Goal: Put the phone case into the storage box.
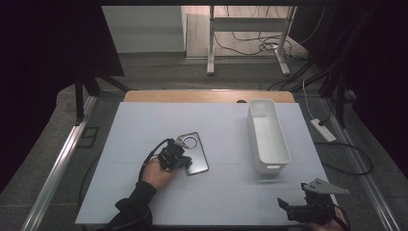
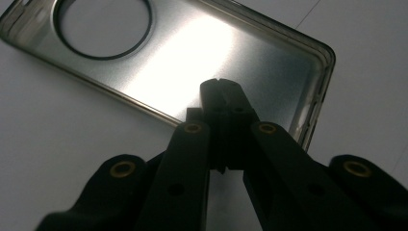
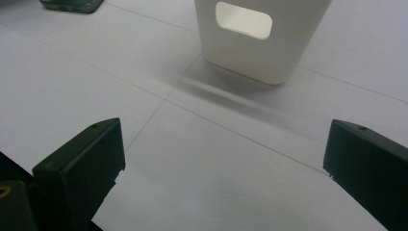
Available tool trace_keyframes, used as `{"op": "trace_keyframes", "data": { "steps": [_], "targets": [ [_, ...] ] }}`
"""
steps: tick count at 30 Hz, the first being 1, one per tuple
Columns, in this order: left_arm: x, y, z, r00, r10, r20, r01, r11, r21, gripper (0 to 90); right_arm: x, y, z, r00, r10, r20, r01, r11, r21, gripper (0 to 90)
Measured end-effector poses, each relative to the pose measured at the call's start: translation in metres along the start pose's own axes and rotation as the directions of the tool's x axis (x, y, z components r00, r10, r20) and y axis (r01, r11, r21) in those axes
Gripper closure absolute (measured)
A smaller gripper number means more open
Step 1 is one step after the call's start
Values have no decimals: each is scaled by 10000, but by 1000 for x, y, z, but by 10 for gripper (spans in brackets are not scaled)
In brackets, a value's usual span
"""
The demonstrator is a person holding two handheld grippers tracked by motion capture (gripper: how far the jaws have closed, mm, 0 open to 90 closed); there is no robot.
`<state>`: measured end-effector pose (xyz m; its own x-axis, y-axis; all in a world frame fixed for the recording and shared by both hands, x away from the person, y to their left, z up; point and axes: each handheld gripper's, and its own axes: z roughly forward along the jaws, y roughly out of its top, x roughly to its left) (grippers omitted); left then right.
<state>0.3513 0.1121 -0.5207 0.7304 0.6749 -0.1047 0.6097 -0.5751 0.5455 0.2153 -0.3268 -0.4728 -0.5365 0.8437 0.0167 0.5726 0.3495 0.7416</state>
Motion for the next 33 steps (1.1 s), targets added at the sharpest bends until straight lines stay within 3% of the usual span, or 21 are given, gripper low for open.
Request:
{"op": "trace_keyframes", "data": {
  "steps": [9, 12, 17, 24, 33],
  "targets": [
    [15, -21, -14, 9992, -329, -243, 330, 9995, 29, 888, 0, 0, 0, 10000, 14, -3, -14, 10000, 6, 5],
    [23, -33, -21, 9971, -676, -352, 673, 9977, -72, 888, 0, 0, 0, 10000, 45, 2, -45, 10000, -2, 5],
    [31, -45, -29, 9940, -906, -618, 904, 9959, -59, 888, 0, 0, 0, 10000, 24, 24, -24, 10000, -2, 5],
    [40, -52, -35, 9868, -1134, -1152, 1138, 9935, -33, 888, 0, 0, 0, 10000, 61, 25, -61, 10000, 7, 5],
    [45, -53, -35, 9847, -1224, -1240, 1220, 9925, -107, 888, 0, 1, 0, 10000, 66, 34, -66, 10000, 16, 5]
  ]
}}
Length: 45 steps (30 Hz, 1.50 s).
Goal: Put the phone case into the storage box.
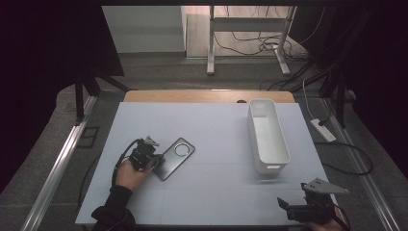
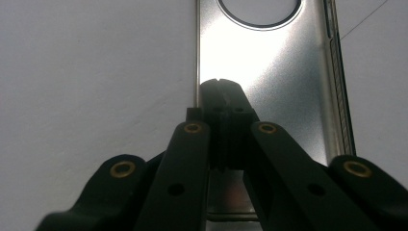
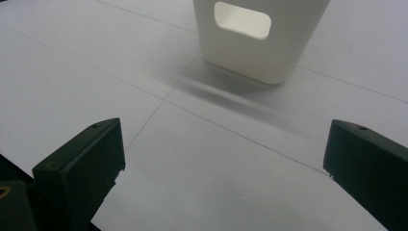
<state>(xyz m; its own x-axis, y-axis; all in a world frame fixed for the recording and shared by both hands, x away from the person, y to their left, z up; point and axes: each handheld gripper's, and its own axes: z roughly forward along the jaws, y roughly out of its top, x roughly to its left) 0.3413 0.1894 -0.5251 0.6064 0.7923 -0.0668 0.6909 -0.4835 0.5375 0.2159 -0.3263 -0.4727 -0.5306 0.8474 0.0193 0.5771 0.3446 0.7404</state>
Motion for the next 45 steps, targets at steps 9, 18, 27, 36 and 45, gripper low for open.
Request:
{"op": "trace_keyframes", "data": {
  "steps": [9, 18, 27, 36, 45],
  "targets": [
    [-6, 10, -23, 10000, -16, 91, 23, 9974, -715, 835, 0, 0, 0, 10000, 0, 0, 0, 10000, 9, 5],
    [-4, 15, -27, 9999, -82, -135, 75, 9986, -517, 514, 0, 0, 0, 10000, -35, 3, 35, 10000, 6, 5],
    [13, 10, -31, 9992, -398, -19, 397, 9987, -308, 135, 0, 0, 0, 10000, -13, 6, 13, 10000, 47, 5],
    [24, 4, -37, 9985, -484, 274, 492, 9983, -307, 0, 0, 1, 0, 10000, 5, 36, -5, 10000, 90, 5],
    [23, 2, -32, 9987, -509, 72, 510, 9986, -161, 0, 0, 1, 1, 10000, -22, 46, 21, 9999, 103, 4]
  ]
}}
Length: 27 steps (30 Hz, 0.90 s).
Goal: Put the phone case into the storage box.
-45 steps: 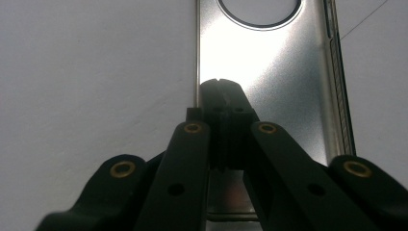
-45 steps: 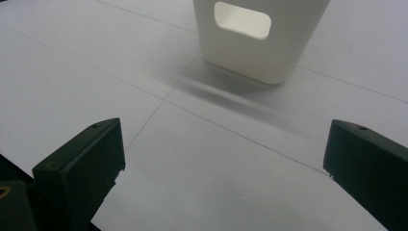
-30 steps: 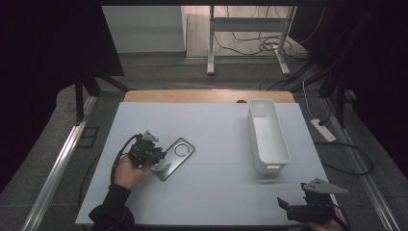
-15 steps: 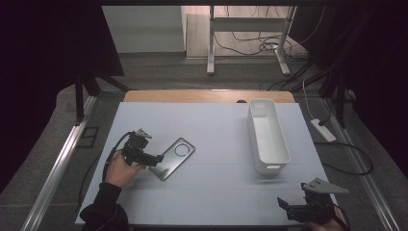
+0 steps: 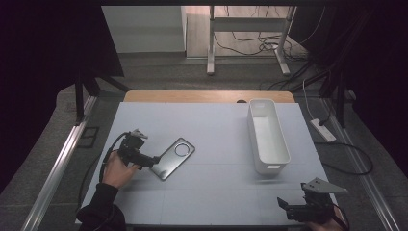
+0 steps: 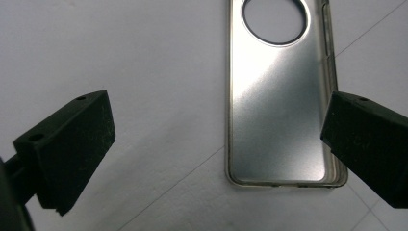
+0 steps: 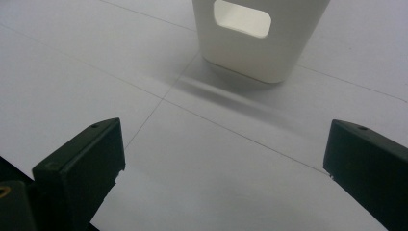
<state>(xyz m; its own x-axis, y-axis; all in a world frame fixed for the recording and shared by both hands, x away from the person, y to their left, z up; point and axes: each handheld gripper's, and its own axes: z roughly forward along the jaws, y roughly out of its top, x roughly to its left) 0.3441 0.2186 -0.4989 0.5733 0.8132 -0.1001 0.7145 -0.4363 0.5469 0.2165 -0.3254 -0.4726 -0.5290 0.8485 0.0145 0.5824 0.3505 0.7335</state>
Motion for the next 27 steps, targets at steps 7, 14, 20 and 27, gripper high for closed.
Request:
{"op": "trace_keyframes", "data": {
  "steps": [7, 14, 20, 27],
  "targets": [
    [-6, 3, 13, 9999, 137, 49, -138, 9996, 244, 0, 0, 0, 0, 10000, -39, -14, 39, 10000, -10, 4],
    [-12, 4, 33, 9994, 319, 109, -326, 9970, 698, 0, 0, -1, -1, 10000, -29, -21, 29, 10000, -49, 5],
    [-13, 2, 40, 9994, 337, -98, -325, 9944, 1007, 0, 0, -1, -1, 10000, -46, -20, 46, 10000, -32, 4],
    [-15, 0, 43, 9993, 310, -230, -282, 9928, 1162, 0, 0, -1, -1, 10000, -37, -29, 37, 10000, -28, 4]
  ]
}}
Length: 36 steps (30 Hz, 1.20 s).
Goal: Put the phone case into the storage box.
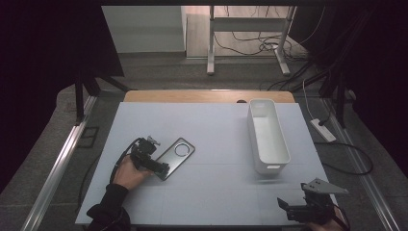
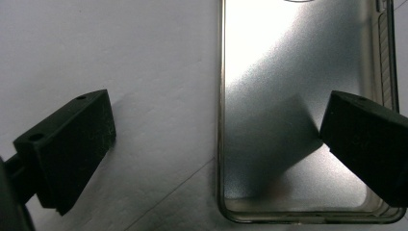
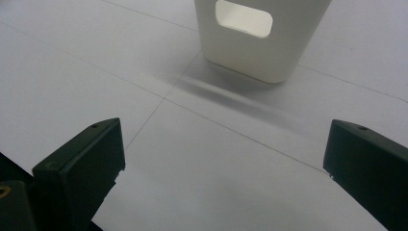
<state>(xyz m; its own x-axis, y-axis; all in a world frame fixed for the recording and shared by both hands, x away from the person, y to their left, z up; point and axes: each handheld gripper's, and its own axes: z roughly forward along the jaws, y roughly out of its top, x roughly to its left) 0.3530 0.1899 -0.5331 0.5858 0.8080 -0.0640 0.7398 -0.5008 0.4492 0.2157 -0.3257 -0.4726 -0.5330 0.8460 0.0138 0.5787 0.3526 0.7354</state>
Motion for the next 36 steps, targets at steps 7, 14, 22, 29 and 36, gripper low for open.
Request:
{"op": "trace_keyframes", "data": {
  "steps": [7, 14, 22, 29, 36],
  "targets": [
    [1, -2, -11, 9999, 70, 143, -72, 9999, 131, 214, 0, 0, 0, 10000, -27, -3, 27, 10000, 4, 5],
    [3, -2, -17, 9988, -290, 391, 282, 9994, 207, 623, 0, 0, 0, 10000, -27, 3, 27, 10000, 6, 5],
    [8, -6, -18, 9961, -637, 609, 644, 9979, -99, 866, 0, 0, 0, 10000, -60, 2, 60, 10000, 43, 7],
    [7, -10, -17, 9981, -374, 484, 396, 9982, -457, 888, 0, 0, 0, 10000, -51, -12, 51, 10000, 12, 7],
    [4, -14, -18, 9989, -200, 424, 236, 9960, -859, 890, 0, 0, 0, 10000, -57, -31, 57, 10000, 8, 8]
  ]
}}
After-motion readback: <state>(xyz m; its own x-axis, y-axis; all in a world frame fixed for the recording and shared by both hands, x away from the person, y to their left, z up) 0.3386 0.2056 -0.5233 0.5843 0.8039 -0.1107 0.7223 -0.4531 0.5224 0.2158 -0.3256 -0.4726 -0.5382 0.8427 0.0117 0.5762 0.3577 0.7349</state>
